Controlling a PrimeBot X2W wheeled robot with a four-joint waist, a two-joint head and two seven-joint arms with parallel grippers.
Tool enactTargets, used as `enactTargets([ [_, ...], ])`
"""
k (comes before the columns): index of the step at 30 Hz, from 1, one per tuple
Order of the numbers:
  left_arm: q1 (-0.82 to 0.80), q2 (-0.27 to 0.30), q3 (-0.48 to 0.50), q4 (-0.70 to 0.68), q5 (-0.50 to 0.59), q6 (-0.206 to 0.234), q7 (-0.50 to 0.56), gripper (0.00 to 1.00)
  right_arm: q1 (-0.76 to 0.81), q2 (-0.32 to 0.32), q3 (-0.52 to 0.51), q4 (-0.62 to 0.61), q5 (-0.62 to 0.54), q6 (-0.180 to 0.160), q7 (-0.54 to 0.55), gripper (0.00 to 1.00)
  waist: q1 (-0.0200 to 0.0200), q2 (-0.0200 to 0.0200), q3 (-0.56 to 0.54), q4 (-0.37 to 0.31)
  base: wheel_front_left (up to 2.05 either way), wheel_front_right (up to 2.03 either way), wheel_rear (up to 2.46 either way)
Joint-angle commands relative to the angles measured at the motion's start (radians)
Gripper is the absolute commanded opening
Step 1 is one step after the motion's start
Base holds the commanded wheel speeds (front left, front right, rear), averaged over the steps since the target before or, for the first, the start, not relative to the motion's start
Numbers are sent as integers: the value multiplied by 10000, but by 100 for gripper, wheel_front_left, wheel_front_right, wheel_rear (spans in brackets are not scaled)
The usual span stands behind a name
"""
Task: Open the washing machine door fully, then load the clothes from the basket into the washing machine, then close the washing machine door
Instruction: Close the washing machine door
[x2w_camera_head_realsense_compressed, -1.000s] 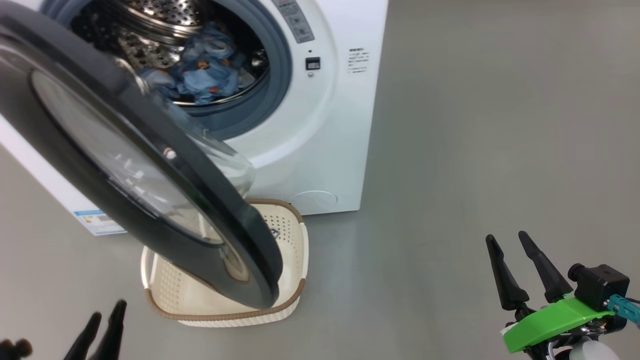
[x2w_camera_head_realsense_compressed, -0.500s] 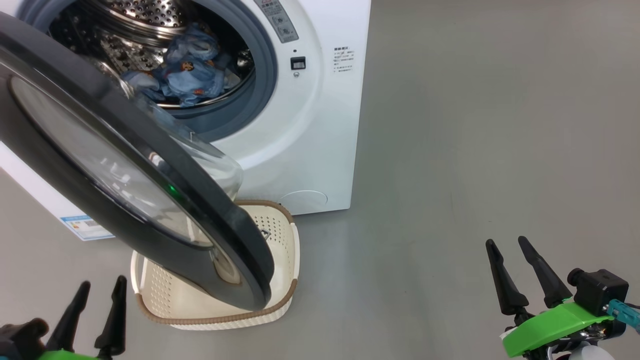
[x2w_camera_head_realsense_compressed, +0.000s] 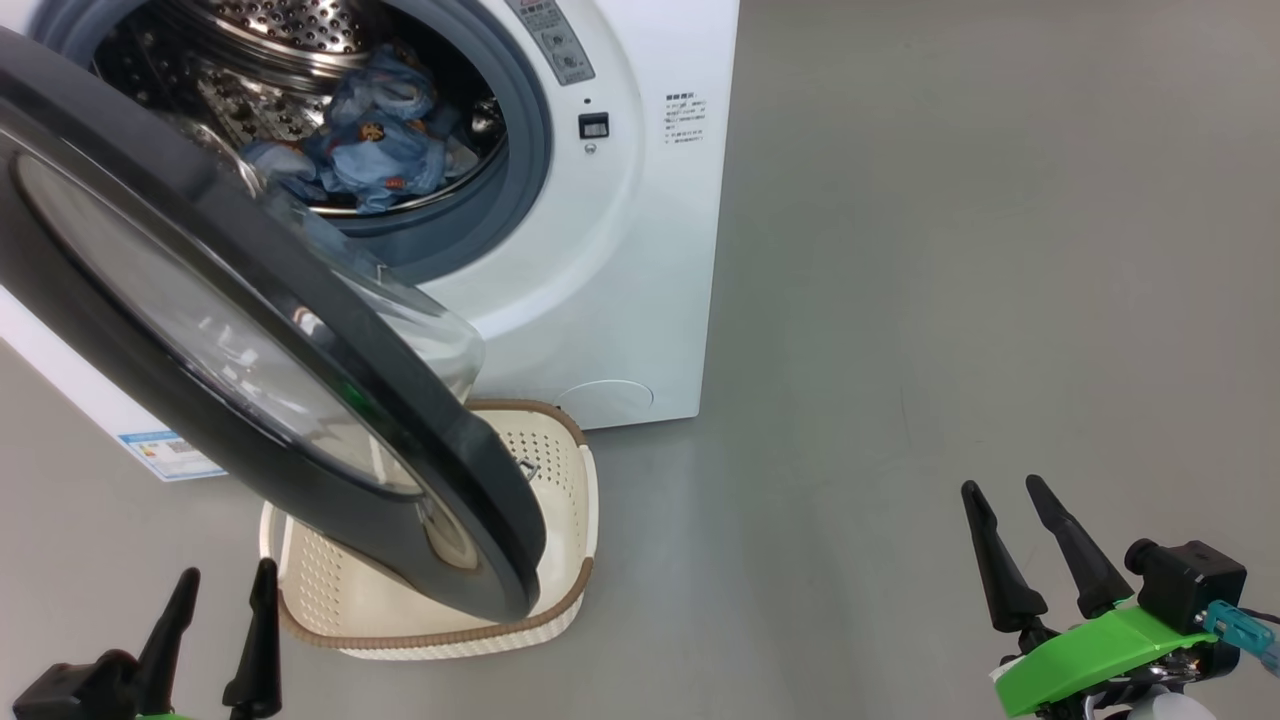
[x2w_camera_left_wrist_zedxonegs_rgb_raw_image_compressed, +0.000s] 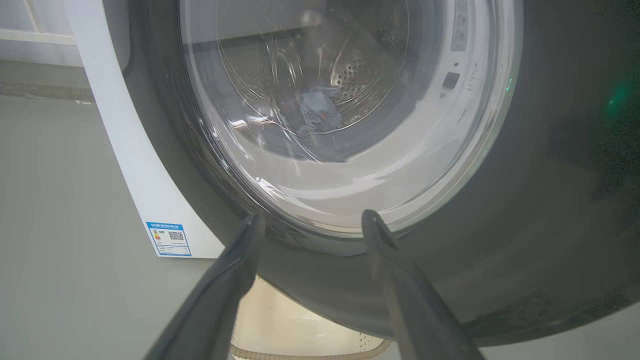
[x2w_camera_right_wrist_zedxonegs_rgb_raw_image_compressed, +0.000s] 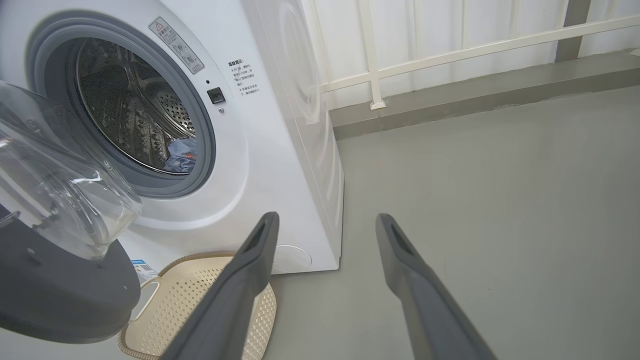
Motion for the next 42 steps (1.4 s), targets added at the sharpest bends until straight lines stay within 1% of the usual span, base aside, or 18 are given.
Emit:
enactTargets([
  [1, -196, 203, 359, -144, 123, -25, -91, 100, -85, -97, 260, -193, -55, 16, -49, 100, 0, 0, 3, 4, 0, 0, 0],
  [14, -298, 107, 455, -49, 147, -25, -91, 100, -216, -3, 288, -209, -68, 16, -49, 100, 0, 0, -15, 87, 0, 0, 0],
  [15, -297, 96, 459, -37, 149, -25, -91, 100, -244, 26, 302, -238, -58, 16, -49, 84, 0, 0, -19, 105, 0, 0, 0],
  [16, -292, 86, 460, -28, 147, -25, -91, 100, -282, 60, 317, -284, -37, 16, -49, 46, 0, 0, -22, 124, 0, 0, 0],
  [17, -283, 70, 481, -22, 141, -25, -91, 100, -328, 96, 343, -330, -20, 16, -49, 16, 0, 0, -27, 144, 0, 0, 0],
  [18, -272, 48, 509, -27, 137, -25, -91, 100, -386, 131, 374, -385, -10, 16, -49, 0, 0, 0, -38, 167, 0, 0, 0],
  [24, -168, -115, 642, -124, 178, -25, -91, 100, -889, 366, 662, -944, 26, 16, -49, 0, 0, 0, -104, 416, 0, 0, 0],
  [30, -96, -259, 781, -174, 256, -25, -91, 100, -1460, 562, 1157, -2076, 98, 16, -49, 0, 0, 0, -232, 810, 0, 0, 0],
  [36, 49, -382, 884, -244, 278, -25, -91, 100, -1856, 663, 2195, -3612, 366, 16, -49, 0, 0, 0, -396, 1231, 0, 0, 0],
  [40, 163, -437, 854, -290, 233, -25, -91, 100, -2014, 676, 3400, -4017, 419, 16, -49, 4, 0, 0, -487, 1465, 0, 0, 0],
  [41, 163, -437, 854, -290, 233, -25, -91, 100, -2014, 676, 3400, -4017, 419, 16, -49, 4, 0, 0, -487, 1465, 0, 0, 0],
  [42, 180, -456, 867, -291, 223, -25, -91, 100, -2033, 715, 3721, -4049, 471, 16, -49, 4, 0, 0, -499, 1510, 0, 0, 0],
])
